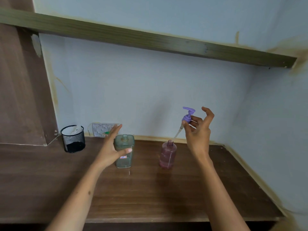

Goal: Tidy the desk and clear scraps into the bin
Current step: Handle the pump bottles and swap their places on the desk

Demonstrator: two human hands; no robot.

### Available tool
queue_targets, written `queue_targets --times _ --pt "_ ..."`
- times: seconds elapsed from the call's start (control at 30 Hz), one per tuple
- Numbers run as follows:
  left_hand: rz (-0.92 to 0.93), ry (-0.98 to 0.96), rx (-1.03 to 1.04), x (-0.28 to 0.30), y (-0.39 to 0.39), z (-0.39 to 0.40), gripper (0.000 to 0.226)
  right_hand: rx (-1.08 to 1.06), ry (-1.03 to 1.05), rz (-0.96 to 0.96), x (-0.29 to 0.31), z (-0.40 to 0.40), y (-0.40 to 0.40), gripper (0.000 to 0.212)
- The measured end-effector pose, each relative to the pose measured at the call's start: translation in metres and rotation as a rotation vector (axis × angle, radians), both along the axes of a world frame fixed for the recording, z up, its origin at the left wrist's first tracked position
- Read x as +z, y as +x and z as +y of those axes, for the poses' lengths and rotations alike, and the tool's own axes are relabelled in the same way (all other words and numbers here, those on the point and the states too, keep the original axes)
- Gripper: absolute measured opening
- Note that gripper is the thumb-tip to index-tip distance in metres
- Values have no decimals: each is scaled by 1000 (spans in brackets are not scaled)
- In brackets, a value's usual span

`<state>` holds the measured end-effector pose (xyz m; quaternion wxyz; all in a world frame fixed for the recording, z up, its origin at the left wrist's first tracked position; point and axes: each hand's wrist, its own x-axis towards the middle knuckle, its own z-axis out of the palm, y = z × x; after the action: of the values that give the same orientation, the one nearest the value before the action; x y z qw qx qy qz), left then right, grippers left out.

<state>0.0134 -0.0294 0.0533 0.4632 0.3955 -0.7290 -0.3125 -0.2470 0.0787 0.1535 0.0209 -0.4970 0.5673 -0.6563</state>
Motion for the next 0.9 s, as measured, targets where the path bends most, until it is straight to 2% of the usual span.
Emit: queue_targets --times 0.1,0.2,0.33,0.53,0.7,0.9 --pt "-88 -295 62 6 -20 10 86 16 1 -2 -1 -4 0 60" --pt "-142 -476 -24 4 -49 19 71 46 36 3 -3 -10 -1 62" --pt "-191 -387 -153 -21 -88 25 67 105 139 12 -13 -20 -8 64" --pt "-159 -262 -133 -55 -122 22 61 202 281 22 -33 -28 -19 64" --pt "-129 -337 -165 -67 -136 22 55 277 370 33 -47 -34 -28 63" --pt "-205 -509 -113 -75 -137 13 53 376 456 77 -60 -38 -34 64"
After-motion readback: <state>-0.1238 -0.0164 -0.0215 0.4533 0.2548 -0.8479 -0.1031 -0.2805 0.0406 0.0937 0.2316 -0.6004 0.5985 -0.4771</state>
